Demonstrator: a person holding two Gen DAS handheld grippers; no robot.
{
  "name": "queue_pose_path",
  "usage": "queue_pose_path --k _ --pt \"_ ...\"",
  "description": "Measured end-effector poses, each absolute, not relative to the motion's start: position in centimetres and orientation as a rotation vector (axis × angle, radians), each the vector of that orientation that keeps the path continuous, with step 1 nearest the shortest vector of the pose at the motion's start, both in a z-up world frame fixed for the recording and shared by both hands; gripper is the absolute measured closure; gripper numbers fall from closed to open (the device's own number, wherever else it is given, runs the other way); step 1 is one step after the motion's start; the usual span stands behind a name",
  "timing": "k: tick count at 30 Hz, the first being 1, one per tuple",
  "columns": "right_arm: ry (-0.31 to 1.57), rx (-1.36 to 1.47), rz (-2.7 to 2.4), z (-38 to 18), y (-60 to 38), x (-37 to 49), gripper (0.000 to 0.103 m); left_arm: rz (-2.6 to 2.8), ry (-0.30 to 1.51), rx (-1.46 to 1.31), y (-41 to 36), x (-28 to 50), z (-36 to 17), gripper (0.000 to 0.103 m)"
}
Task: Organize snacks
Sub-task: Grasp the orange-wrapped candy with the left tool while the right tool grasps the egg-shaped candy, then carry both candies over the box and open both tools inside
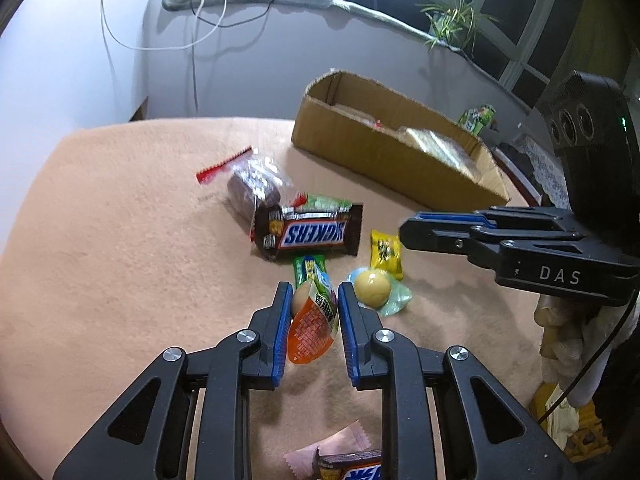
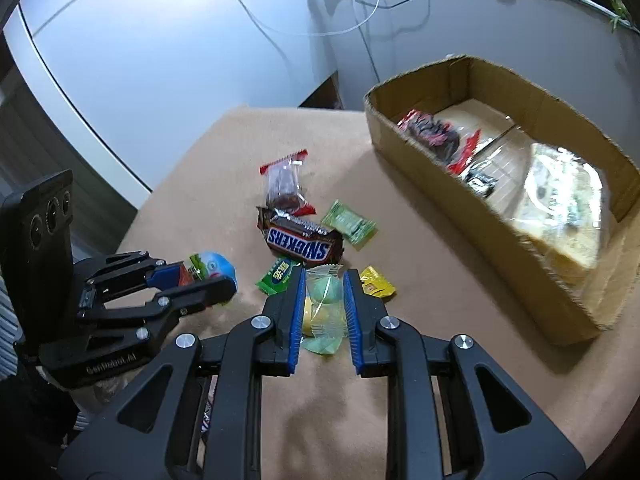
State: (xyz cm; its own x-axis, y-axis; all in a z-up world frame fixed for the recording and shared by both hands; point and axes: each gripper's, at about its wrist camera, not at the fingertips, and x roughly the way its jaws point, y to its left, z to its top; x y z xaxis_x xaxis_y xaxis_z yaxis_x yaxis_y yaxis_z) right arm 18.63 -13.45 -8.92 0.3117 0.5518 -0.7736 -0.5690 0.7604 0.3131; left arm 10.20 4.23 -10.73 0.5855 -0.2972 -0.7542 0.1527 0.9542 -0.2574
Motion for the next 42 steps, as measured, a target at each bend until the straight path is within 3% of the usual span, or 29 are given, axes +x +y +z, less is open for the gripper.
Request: queue_pose_path --k 25,42 --pt "0.848 0.055 0.526 -2.6 -23.1 24.5 0.083 -0.327 0.758 -0.161 1.3 18.2 -3.9 0.082" --pt "0.856 0.067 0.419 -3.1 -26.4 30.3 0.083 -0.384 0.778 -0.128 -3.4 24.3 -3.3 0.082"
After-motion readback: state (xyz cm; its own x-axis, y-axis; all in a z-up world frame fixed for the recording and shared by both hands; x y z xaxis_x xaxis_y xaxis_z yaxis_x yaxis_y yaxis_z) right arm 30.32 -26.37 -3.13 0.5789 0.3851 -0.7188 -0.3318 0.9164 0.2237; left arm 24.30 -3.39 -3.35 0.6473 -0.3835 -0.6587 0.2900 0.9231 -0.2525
